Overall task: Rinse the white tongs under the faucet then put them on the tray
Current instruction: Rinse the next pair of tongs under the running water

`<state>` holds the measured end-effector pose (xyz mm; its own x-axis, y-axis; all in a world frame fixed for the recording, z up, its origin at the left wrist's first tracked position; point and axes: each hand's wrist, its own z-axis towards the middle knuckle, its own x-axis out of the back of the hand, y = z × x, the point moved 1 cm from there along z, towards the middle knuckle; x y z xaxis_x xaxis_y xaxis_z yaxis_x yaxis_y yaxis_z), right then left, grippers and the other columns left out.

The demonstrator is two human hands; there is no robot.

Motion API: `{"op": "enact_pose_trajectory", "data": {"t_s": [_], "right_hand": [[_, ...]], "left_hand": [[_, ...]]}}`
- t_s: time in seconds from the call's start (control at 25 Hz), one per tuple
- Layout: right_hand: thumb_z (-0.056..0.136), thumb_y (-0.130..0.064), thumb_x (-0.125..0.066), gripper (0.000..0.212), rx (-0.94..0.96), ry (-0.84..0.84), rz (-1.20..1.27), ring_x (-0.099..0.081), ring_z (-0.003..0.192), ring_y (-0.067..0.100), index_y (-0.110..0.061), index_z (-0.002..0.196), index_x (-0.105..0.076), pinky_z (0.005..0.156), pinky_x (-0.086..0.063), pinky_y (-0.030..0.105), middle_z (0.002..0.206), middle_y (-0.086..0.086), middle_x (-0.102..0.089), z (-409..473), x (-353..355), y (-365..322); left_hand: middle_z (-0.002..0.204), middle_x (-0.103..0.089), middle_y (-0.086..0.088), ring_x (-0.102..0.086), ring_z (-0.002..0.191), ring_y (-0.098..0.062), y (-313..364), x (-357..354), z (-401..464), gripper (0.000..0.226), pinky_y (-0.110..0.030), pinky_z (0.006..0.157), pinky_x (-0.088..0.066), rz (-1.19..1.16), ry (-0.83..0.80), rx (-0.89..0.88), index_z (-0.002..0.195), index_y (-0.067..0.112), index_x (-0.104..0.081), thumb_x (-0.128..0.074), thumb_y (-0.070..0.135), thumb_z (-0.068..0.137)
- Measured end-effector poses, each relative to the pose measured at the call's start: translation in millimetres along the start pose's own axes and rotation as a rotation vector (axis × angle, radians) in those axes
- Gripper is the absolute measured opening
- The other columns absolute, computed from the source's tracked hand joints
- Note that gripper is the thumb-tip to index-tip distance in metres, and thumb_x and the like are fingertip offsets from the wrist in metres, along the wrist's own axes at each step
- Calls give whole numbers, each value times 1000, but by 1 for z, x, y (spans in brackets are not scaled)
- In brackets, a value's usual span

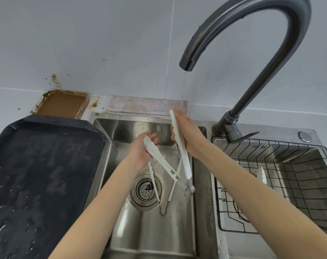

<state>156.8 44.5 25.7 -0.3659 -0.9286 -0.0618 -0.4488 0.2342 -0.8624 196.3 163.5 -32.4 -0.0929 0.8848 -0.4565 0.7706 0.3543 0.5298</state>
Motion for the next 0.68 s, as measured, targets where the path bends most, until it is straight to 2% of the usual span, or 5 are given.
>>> {"op": "enact_pose_trajectory", "data": {"t_s": [0.16,0.44,0.52,0.6,0.68], "right_hand": [[96,-42,-39,37,5,-69,56,-47,41,7,-14,89,-62,42,-40,19,52,-5,-53,2,-5,-6],[99,-24,-39,26,121,-170,220,-48,50,9,-28,108,-63,48,-44,21,71,-2,-52,5,4,-5],[97,-34,-40,31,185,-132,12,-49,65,9,-26,120,-58,59,-42,20,76,-7,-50,3,6,-5],[96,-35,-42,38,294,-107,-271,-49,100,8,-25,133,-45,82,-41,20,108,-10,-51,3,6,-1],[97,-29,-41,44,358,-72,-412,-42,116,10,-22,140,-35,101,-39,29,125,-5,-45,5,4,4]], "left_hand": [[144,-42,-11,-39,134,-22,4,-5,-5,39,-34,99,-35,-69,-9,-10,137,8,-37,-30,16,99],[147,-39,-6,-37,136,-19,11,-3,-3,39,-33,104,-31,-63,48,15,135,10,-40,-29,18,99],[147,-40,-5,-37,136,-17,11,-4,-3,35,-32,102,-32,-63,56,28,128,12,-47,-30,20,99],[136,-49,0,-45,129,-14,12,-6,-1,23,-30,98,-34,-39,46,18,100,15,-56,-33,21,98],[92,-57,7,-56,86,-7,13,-7,2,21,-24,78,-40,-6,34,-18,78,18,-51,-40,20,95]]}}
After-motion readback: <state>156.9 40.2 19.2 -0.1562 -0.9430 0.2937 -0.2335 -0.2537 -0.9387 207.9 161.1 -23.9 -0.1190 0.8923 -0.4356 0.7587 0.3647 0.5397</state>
